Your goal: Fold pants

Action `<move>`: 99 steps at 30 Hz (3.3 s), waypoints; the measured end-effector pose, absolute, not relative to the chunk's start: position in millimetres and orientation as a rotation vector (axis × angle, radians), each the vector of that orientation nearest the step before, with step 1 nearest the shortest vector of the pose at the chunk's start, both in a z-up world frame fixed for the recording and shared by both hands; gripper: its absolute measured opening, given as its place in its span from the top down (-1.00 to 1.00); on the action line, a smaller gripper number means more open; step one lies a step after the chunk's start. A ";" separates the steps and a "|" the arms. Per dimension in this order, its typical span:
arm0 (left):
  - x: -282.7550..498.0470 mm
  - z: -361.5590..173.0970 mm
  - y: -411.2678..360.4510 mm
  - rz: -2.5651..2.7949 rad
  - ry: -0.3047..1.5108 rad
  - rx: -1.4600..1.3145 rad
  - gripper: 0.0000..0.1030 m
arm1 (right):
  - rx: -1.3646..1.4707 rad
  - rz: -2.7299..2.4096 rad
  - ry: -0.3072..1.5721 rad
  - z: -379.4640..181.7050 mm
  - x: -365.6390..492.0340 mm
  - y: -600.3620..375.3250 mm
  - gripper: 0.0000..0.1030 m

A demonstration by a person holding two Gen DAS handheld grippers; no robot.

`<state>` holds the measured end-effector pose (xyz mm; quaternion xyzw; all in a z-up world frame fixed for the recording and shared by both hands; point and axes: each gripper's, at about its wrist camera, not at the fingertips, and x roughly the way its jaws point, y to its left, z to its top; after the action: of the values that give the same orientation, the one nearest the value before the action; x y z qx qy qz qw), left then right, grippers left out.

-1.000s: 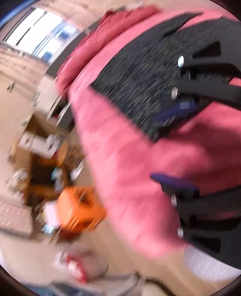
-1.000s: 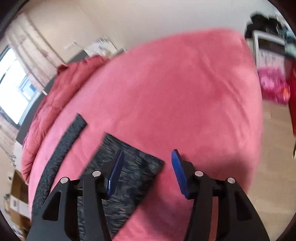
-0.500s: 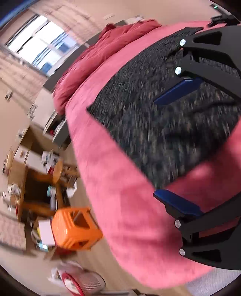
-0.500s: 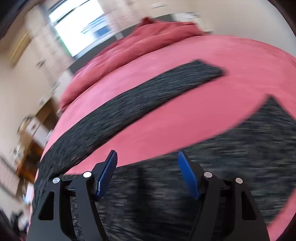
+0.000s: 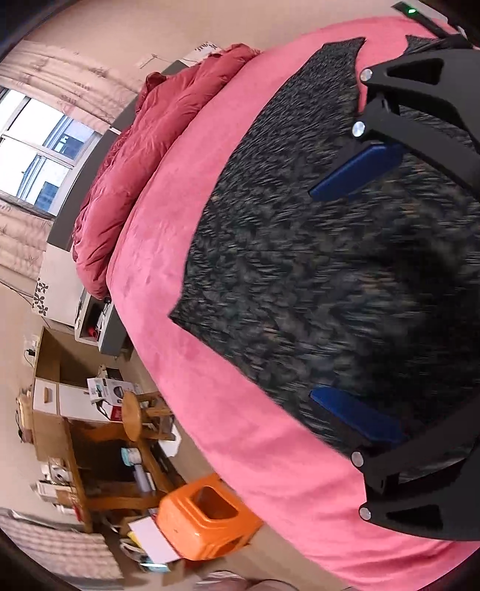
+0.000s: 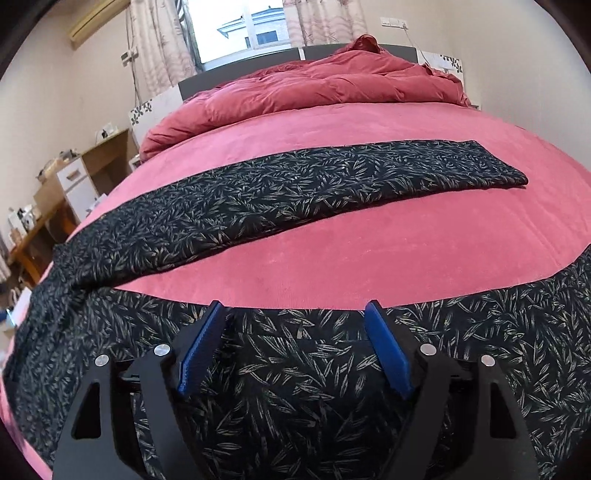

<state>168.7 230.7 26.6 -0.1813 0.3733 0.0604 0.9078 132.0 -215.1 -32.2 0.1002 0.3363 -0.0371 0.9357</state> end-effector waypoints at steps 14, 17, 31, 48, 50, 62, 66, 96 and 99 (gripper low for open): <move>314.2 2.0 280.4 0.209 0.819 -0.451 -0.75 | 0.183 -0.079 0.719 -36.8 136.7 -210.9 -0.62; 336.7 -9.6 284.5 0.221 0.858 -0.459 -0.58 | 0.184 -0.079 0.720 -36.1 137.1 -210.9 -0.62; 339.8 0.4 278.2 0.141 0.801 -0.515 0.80 | 0.192 -0.076 0.716 -38.7 136.6 -210.6 -0.64; 155.2 44.5 248.6 -0.153 0.548 -0.472 0.86 | 0.220 -0.060 0.703 -40.1 136.7 -215.7 -0.64; 135.5 32.4 244.8 -0.155 0.548 -0.456 0.86 | 0.226 -0.056 0.701 -40.2 136.3 -216.7 -0.64; 107.8 -34.9 246.3 -0.129 0.587 -0.548 0.88 | 0.244 0.010 0.689 0.3 154.8 -208.3 -0.62; 108.0 -38.1 245.5 -0.130 0.586 -0.552 0.88 | 0.401 0.050 0.724 28.4 216.8 -208.3 -0.58; 89.5 -4.6 299.9 -0.069 0.379 -0.702 0.89 | 0.687 0.235 0.797 50.5 160.6 -215.5 0.90; 79.1 -16.5 302.0 -0.053 0.418 -0.676 0.89 | 0.690 0.261 0.784 37.9 124.1 -212.4 0.90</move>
<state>79.1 302.0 -16.5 -0.3290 0.2035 -0.0257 0.9218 124.1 -212.4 37.9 0.3288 0.3733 0.1244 0.8585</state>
